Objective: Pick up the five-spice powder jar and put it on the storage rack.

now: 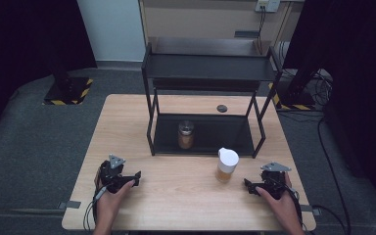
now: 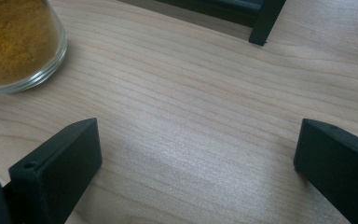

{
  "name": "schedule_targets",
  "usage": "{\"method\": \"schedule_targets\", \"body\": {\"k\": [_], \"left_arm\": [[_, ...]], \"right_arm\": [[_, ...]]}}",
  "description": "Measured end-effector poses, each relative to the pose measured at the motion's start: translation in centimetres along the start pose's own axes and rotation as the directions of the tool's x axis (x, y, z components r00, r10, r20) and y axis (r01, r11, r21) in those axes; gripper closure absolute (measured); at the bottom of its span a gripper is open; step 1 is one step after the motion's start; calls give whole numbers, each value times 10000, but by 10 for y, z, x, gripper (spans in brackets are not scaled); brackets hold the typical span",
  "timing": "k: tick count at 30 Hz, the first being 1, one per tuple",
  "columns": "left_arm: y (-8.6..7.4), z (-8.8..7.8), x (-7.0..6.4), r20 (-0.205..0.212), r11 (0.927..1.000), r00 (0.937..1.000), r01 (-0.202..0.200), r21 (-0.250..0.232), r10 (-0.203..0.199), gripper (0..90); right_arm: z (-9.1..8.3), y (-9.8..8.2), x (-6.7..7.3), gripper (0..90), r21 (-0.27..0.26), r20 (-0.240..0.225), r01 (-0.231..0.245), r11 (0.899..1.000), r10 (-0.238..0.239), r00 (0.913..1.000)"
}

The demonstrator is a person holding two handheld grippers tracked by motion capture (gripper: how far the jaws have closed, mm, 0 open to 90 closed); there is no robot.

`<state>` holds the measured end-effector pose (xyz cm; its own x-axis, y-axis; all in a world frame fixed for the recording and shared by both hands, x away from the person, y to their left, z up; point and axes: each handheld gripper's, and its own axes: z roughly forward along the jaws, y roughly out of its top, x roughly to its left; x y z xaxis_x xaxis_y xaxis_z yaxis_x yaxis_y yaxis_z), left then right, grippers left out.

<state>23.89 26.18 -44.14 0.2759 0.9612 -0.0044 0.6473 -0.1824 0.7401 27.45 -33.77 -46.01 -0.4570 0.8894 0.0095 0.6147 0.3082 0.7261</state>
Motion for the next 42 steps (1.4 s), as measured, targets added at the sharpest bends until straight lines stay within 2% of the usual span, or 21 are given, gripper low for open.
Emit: {"method": "schedule_targets", "body": {"k": [5, 11, 17, 22, 42], "left_arm": [[0, 5, 1, 120, 9998, 9999, -40, 188, 38, 29], [-1, 7, 2, 167, 9998, 9998, -121, 178, 118, 28], [-2, 10, 5, 269, 9993, 9996, 4, 364, -14, 26], [-2, 13, -1, 160, 9982, 9990, -425, 419, 419, 0], [-3, 13, -1, 142, 9985, 9991, -409, 367, 404, 0]], "right_arm": [[0, 0, 0, 18, -6, -14, 30, 10000, -30, 10000], [-1, -1, -1, 18, -26, -35, 88, 10000, -88, 10000], [-1, -1, -1, 18, -11, -37, 77, 10000, -77, 10000], [-1, -1, -1, 18, -11, -36, 78, 10000, -78, 10000], [-1, -1, 0, 18, -4, -33, 73, 10000, -73, 10000]]}}
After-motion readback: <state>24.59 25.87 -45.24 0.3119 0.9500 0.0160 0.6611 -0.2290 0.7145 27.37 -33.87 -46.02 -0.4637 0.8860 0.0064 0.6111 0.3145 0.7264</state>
